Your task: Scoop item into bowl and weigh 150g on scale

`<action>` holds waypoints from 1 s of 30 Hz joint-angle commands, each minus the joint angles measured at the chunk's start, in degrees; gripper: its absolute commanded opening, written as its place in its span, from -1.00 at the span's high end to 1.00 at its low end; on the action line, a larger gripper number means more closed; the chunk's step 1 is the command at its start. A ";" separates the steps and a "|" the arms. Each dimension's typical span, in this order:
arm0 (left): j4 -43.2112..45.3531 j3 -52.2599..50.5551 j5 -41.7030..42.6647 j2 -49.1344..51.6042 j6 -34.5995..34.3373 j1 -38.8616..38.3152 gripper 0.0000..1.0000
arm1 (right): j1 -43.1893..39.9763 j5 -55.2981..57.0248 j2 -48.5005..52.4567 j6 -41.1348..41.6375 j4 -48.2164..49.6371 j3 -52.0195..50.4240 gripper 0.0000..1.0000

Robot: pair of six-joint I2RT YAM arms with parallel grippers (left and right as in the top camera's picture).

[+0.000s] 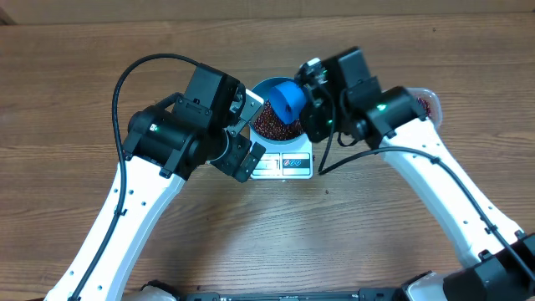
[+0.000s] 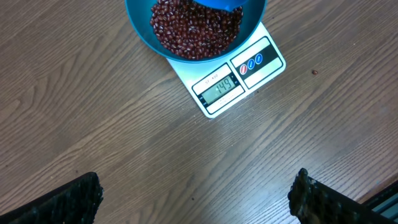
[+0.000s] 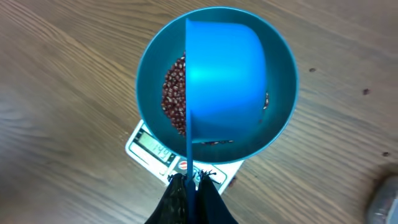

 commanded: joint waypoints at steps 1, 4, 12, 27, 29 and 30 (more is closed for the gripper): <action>0.02 -0.13 0.59 -0.15 0.90 0.22 -0.99 | 0.22 5.60 -1.51 -0.57 0.66 1.64 0.92; 0.02 -0.13 0.59 -0.15 0.90 0.22 -0.99 | 0.22 5.62 -1.51 -0.20 0.63 1.64 0.93; 0.02 -0.13 0.59 -0.15 0.90 0.22 -0.99 | 1.44 5.20 -1.51 -3.45 -0.44 1.64 0.92; 0.02 -0.13 0.59 -0.15 0.90 0.22 -0.99 | 1.44 4.98 -1.51 -3.19 -0.44 1.64 0.92; 0.02 -0.13 0.59 -0.15 0.90 0.22 -0.99 | 1.44 4.96 -1.51 -3.13 -0.46 1.64 0.93; 0.02 -0.13 0.59 -0.15 0.90 0.22 -0.99 | 1.44 4.96 -1.51 -2.95 -0.46 1.64 0.93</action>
